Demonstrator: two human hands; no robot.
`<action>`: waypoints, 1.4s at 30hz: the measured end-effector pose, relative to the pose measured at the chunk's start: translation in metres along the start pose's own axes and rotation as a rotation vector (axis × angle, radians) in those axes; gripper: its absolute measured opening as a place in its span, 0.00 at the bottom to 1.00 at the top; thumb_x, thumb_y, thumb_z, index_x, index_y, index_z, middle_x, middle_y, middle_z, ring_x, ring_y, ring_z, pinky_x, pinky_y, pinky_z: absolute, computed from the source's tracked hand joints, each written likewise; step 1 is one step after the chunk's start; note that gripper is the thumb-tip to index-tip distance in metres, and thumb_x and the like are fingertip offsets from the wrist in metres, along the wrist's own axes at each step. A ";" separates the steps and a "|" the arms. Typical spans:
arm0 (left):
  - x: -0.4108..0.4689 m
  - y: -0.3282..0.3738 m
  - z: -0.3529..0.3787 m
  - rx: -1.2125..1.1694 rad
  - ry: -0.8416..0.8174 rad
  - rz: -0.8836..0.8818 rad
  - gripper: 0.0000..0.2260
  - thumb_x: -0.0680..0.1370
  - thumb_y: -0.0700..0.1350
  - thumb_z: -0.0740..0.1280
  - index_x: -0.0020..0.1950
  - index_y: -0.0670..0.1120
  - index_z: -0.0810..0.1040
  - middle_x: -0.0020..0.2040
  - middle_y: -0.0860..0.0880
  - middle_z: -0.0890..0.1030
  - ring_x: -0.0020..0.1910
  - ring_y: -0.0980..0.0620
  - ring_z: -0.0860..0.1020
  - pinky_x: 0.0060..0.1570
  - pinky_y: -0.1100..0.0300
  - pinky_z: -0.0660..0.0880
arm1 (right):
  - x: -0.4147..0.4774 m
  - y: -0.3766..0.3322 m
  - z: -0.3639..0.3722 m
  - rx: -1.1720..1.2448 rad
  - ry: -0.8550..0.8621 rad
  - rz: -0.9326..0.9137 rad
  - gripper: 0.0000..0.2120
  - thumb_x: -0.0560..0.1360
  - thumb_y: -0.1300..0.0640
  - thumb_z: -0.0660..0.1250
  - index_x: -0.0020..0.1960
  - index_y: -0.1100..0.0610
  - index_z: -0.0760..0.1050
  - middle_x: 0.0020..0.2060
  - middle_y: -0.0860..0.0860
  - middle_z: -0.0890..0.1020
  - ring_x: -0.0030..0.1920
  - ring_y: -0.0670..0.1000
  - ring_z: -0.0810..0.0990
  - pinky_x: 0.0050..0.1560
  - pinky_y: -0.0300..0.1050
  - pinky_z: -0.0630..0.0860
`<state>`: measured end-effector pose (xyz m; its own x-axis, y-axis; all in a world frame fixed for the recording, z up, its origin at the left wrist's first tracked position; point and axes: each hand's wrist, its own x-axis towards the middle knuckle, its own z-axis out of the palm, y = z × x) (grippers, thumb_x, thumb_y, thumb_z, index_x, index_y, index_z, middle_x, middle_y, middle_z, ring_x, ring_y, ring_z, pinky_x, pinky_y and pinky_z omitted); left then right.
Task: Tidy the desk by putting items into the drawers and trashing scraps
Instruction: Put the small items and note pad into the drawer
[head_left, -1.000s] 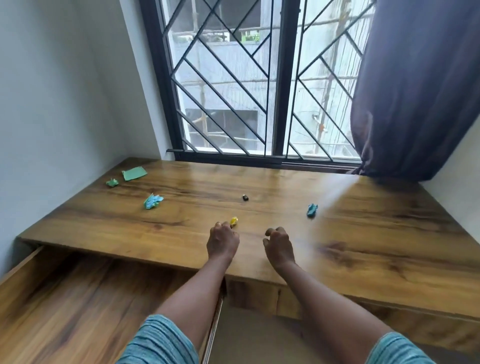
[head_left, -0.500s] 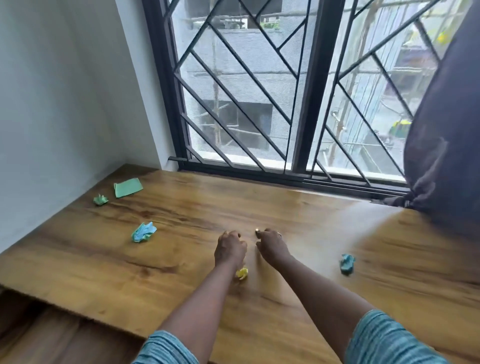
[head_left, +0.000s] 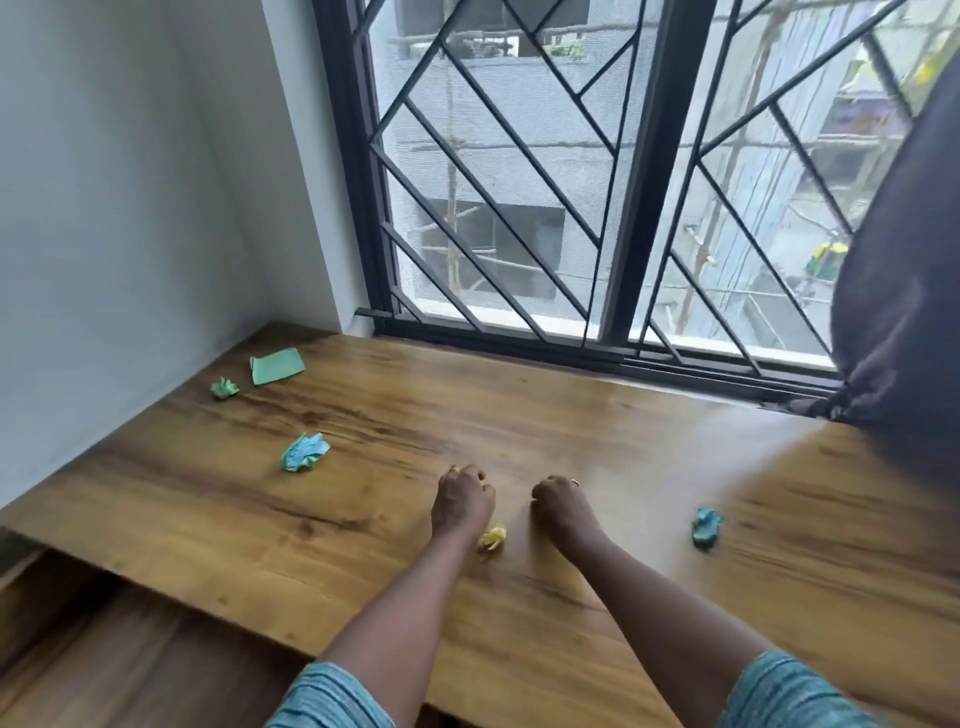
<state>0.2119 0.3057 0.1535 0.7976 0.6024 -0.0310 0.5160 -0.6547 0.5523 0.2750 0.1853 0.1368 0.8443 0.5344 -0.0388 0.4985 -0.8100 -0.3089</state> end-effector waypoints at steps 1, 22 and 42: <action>-0.009 -0.001 -0.002 0.000 0.004 0.004 0.14 0.77 0.43 0.61 0.61 0.45 0.77 0.61 0.44 0.77 0.62 0.46 0.74 0.60 0.59 0.71 | -0.013 0.001 -0.002 0.023 0.015 0.020 0.16 0.76 0.71 0.55 0.57 0.66 0.77 0.56 0.61 0.78 0.58 0.60 0.76 0.57 0.49 0.74; -0.280 -0.132 -0.082 -0.016 0.106 0.047 0.14 0.76 0.41 0.60 0.57 0.44 0.79 0.59 0.44 0.78 0.61 0.46 0.75 0.60 0.58 0.72 | -0.279 -0.151 0.054 0.265 0.162 -0.013 0.14 0.75 0.65 0.57 0.54 0.60 0.79 0.51 0.60 0.77 0.53 0.61 0.77 0.53 0.47 0.74; -0.309 -0.462 -0.240 0.095 0.096 -0.261 0.10 0.79 0.43 0.62 0.58 0.44 0.78 0.55 0.47 0.79 0.51 0.53 0.77 0.48 0.65 0.74 | -0.311 -0.430 0.213 0.349 -0.251 -0.054 0.19 0.75 0.60 0.66 0.65 0.60 0.74 0.60 0.55 0.75 0.60 0.54 0.74 0.58 0.42 0.71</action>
<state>-0.3482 0.5313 0.1085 0.6036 0.7932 -0.0805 0.7302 -0.5095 0.4552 -0.2438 0.4185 0.0796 0.7235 0.6506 -0.2308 0.4077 -0.6725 -0.6177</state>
